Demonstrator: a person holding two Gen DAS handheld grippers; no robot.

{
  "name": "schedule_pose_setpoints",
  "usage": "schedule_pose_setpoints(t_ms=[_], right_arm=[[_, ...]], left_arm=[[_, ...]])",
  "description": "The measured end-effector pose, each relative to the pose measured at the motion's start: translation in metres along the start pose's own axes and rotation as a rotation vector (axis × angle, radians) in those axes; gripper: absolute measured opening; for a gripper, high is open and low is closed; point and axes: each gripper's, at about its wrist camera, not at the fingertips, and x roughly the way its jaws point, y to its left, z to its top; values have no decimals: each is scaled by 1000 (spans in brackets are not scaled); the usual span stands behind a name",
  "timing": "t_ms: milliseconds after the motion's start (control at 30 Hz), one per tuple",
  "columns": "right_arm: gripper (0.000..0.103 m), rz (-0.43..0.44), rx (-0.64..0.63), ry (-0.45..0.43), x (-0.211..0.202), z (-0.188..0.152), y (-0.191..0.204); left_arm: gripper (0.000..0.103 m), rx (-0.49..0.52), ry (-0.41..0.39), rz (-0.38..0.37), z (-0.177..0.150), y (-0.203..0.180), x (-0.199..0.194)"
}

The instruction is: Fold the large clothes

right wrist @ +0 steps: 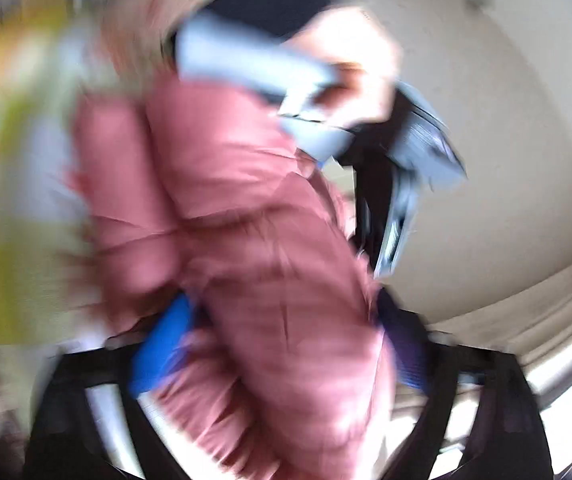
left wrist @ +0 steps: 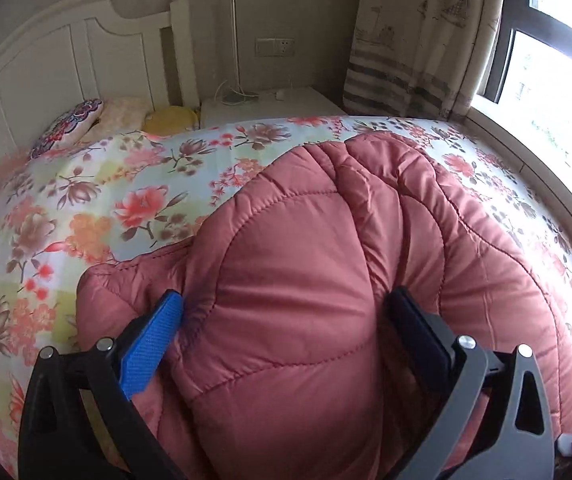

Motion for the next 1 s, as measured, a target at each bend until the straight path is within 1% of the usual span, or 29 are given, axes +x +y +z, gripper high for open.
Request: schedule_pose_setpoints(t_ms=[33,67,100,133,167,200,233,267,300,333,367,400,433,467,533,600,633,667,700,767,800,833,900,933,967,1000], right_arm=[[88,77,116,-26,-11,-3,-18],[85,158,262,-69,-21,-6,-42],[79,230,408,-117,-28,-8,-68],[77,279,521,-151,-29,-11,-88],[74,314,625,-176,-24,-18,-117],[69,330,696,-180,-18,-23,-136],[65,321,736,-166,-7,-10,-139],[64,307,728,-142,5,3,-136],[63,308,700,-109,6,9,-128],[63,329,660,-28,19,8,-114],[65,353,614,77,25,-5,-101],[65,295,528,128,35,-5,-79],[65,212,449,121,46,2,-60],[65,163,416,121,36,-8,-51],[65,149,428,123,32,-5,-48],[65,165,421,118,30,-4,-49],[65,175,427,116,28,-5,-51],[65,183,432,113,28,-9,-49],[65,184,433,110,31,-18,-40],[65,187,433,103,50,-28,-40],[65,197,436,92,47,-29,-41],[65,214,446,79,66,-31,-42],[65,278,488,47,55,-36,-56],[65,326,522,25,50,-38,-67],[64,353,563,1,45,-39,-80],[64,351,609,-27,41,-41,-95]], left_arm=[[101,-6,-14,5,-3,-1,-4],[101,-17,-31,8,-6,-1,-8],[101,-24,-46,12,-10,-1,-9],[101,-25,-53,16,-9,-3,-9],[101,-25,-53,18,-7,-8,-11],[101,-25,-49,19,-7,-8,-10],[101,-22,-45,20,-5,-12,-14],[101,-20,-42,19,-4,-13,-15],[101,-21,-39,14,-3,-14,-15],[101,-27,-31,-1,-2,-11,-15],[101,-33,-23,-20,-1,-9,-14],[101,-38,-6,-53,1,-5,-16],[101,-38,11,-58,4,-3,-19],[101,-34,17,-48,7,-1,-23],[101,-21,-8,-14,15,0,-42],[101,-10,-78,45,24,0,-62],[101,-16,-96,94,27,1,-66],[101,-24,-96,137,29,2,-64],[101,-35,-70,180,27,2,-54],[101,-37,21,209,16,3,-26],[101,-31,46,229,3,1,-9],[101,-35,14,241,-7,0,-2],[101,-77,-49,232,-23,7,0],[101,-111,-59,217,-25,13,-2],[101,-143,-68,207,-28,19,-4],[101,-166,-76,204,-30,22,-5]])
